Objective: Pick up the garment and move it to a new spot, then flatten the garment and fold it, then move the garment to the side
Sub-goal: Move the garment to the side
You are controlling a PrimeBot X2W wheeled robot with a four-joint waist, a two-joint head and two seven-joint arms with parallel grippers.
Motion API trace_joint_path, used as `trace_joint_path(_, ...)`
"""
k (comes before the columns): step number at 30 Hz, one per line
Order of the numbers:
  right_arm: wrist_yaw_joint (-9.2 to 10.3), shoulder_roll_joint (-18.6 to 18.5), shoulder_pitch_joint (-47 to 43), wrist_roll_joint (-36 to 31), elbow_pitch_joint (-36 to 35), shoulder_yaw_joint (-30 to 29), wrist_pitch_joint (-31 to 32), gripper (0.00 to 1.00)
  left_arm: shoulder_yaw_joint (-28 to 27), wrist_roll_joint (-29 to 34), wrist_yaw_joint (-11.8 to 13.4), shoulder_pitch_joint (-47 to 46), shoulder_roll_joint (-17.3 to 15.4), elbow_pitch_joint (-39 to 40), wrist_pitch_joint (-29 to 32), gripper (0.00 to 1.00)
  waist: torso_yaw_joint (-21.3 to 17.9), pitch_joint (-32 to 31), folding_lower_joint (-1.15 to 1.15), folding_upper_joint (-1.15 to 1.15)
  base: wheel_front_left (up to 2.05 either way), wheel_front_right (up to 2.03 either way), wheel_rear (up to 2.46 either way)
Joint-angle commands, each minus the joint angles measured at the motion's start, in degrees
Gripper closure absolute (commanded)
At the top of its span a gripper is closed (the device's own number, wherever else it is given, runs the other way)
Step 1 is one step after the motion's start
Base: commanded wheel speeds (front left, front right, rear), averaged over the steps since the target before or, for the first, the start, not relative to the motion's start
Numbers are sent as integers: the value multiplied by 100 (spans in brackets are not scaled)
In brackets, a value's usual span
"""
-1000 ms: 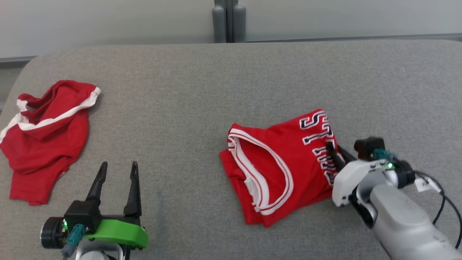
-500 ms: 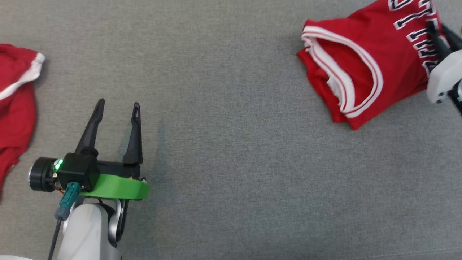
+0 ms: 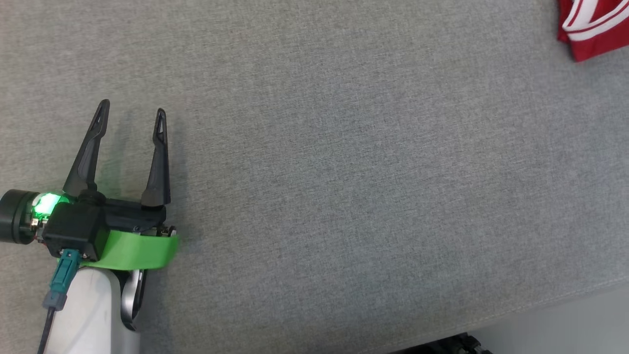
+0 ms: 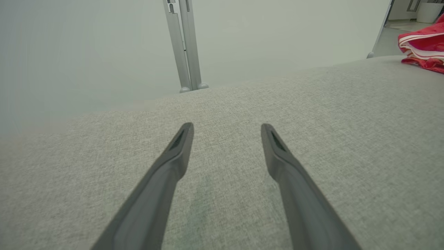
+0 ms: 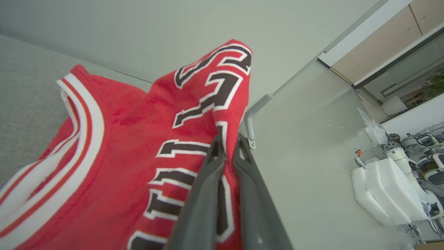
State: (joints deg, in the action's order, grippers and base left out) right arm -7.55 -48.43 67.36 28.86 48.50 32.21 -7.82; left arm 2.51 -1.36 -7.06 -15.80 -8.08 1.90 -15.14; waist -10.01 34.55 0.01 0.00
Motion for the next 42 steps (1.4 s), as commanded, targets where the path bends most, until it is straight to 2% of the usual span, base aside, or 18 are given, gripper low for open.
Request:
trace_joint_path(1,13,-57,144,72,31,54,69,100,-15,35,22,49,-74,61,2,0,-276,290,-1,0,0,0,0)
trace_joint_path(11,13,2,609,242,468,298,149,100,81,24,64,71,-64,116,6,0,-168,429,-1,0,0,0,0)
trace_joint_path(19,14,65,1015,-57,1217,318,-91,100,115,-31,102,60,-31,128,6,0,-40,418,-1,0,0,0,0)
trace_joint_path(20,14,74,1076,-116,1306,310,-164,73,124,-37,104,62,-26,130,6,0,-22,412,-1,0,0,0,0)
trace_joint_path(21,14,75,1098,-151,1403,310,-169,0,131,-40,110,66,-21,128,6,0,-8,405,-1,0,0,0,0)
trace_joint_path(27,13,187,1249,-423,1684,358,-530,0,93,-97,162,134,17,98,6,0,14,268,-1,0,0,0,0)
trace_joint_path(33,13,379,1064,-369,1452,254,-724,0,29,-199,189,201,87,20,5,0,41,-145,-1,0,0,0,0)
trace_joint_path(37,13,556,709,-399,841,42,-737,0,-68,-311,210,378,147,-85,4,0,109,-616,-1,0,0,0,0)
trace_joint_path(42,13,913,-249,-562,-196,-393,-737,0,-323,-460,262,721,235,-189,3,0,252,-1283,-1,0,0,0,0)
